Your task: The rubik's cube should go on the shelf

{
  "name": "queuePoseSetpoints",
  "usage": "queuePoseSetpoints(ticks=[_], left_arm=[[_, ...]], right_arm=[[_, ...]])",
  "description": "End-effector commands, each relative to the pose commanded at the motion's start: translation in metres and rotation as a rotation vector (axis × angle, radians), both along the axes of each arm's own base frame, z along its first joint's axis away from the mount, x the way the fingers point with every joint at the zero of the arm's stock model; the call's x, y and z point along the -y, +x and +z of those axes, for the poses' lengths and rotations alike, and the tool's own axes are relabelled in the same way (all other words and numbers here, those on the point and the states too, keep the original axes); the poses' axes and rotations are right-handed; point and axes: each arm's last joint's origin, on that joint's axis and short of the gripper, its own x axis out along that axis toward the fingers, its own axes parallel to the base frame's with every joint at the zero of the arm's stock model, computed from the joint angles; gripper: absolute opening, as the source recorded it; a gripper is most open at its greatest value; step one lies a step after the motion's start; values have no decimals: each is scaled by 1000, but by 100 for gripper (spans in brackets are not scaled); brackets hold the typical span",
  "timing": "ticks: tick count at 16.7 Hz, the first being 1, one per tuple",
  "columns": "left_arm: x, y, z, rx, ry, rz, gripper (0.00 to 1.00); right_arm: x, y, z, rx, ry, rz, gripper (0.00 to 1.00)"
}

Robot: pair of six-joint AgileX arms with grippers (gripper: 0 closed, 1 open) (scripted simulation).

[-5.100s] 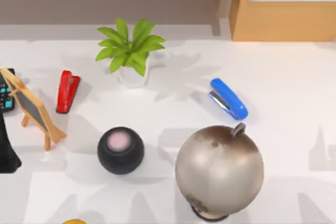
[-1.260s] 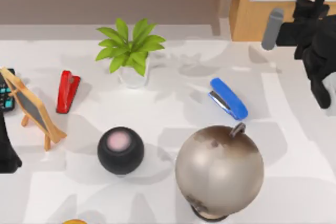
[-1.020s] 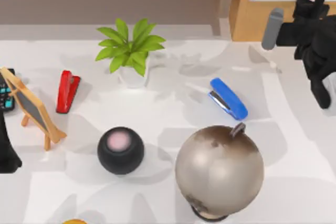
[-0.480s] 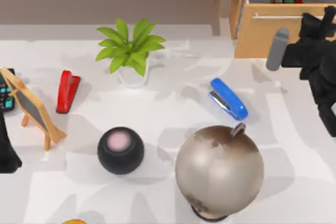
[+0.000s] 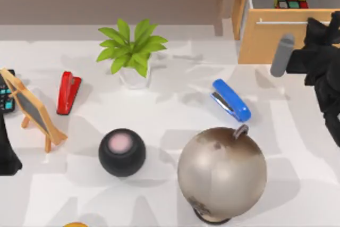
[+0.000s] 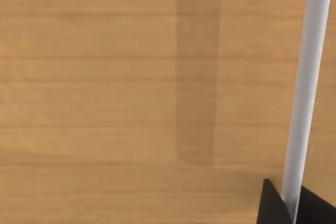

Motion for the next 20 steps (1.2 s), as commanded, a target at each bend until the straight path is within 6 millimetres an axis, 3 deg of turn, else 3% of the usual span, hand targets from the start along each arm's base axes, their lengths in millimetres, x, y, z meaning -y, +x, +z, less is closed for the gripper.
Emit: queuePoseSetpoints(ticks=[7, 14, 20], left_arm=[[0, 0, 0, 0, 0, 0, 100], [0, 0, 0, 0, 0, 0, 100], [0, 0, 0, 0, 0, 0, 100]], right_arm=[[3, -56, -5, -20, -7, -5, 0], [2, -63, -4, -12, -5, -4, 0], [2, -114, -5, -21, -9, -7, 0]])
